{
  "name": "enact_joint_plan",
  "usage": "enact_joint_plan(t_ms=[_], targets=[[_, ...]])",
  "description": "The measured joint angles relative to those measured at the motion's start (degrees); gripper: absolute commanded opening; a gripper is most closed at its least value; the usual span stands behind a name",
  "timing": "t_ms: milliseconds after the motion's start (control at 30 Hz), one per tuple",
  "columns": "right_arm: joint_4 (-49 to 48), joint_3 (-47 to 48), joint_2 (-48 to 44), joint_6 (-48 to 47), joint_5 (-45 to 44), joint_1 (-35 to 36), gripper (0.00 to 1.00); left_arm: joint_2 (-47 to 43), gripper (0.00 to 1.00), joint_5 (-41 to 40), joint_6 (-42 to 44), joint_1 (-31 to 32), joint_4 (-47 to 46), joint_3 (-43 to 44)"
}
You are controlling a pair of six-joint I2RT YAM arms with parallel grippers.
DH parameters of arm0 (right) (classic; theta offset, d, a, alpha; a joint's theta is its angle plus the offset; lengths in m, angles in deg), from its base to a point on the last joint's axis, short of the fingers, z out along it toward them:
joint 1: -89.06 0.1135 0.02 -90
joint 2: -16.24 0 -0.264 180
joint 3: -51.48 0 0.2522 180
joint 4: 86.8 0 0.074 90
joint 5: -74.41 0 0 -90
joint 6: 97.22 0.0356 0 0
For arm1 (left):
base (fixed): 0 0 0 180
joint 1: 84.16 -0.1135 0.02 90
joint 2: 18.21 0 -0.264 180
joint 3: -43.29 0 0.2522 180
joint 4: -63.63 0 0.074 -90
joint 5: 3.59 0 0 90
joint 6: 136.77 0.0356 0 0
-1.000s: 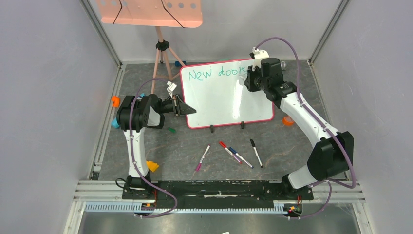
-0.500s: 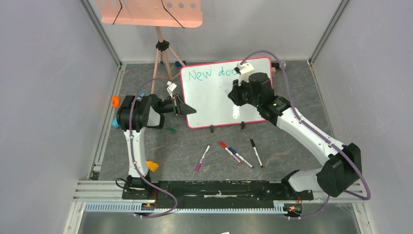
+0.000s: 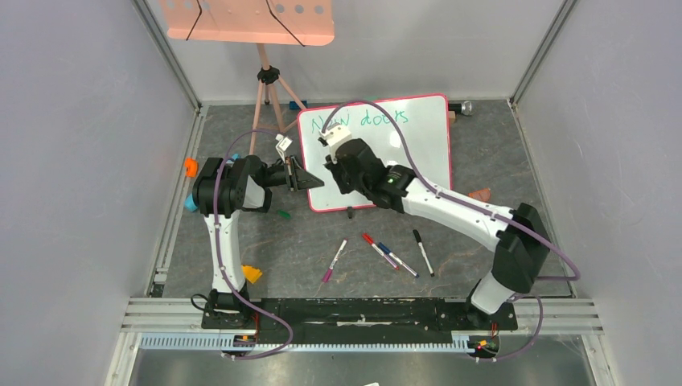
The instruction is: Write a sentence on the whiteboard
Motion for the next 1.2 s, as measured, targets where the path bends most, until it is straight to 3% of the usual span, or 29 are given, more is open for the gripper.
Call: enact_joint_plan(t_ms=[433,1200], targets=[[1.73,11.85,9.7,-2.16,-8.74,-0.02,0.0,0.0,0.02,0.0,0.0,0.0,0.0,0.0],[3.34,14.6,15.19,-3.43,-11.37,-1.03,0.0,0.07,0.02,-0.04,-0.02,0.0,0.04,0.02]])
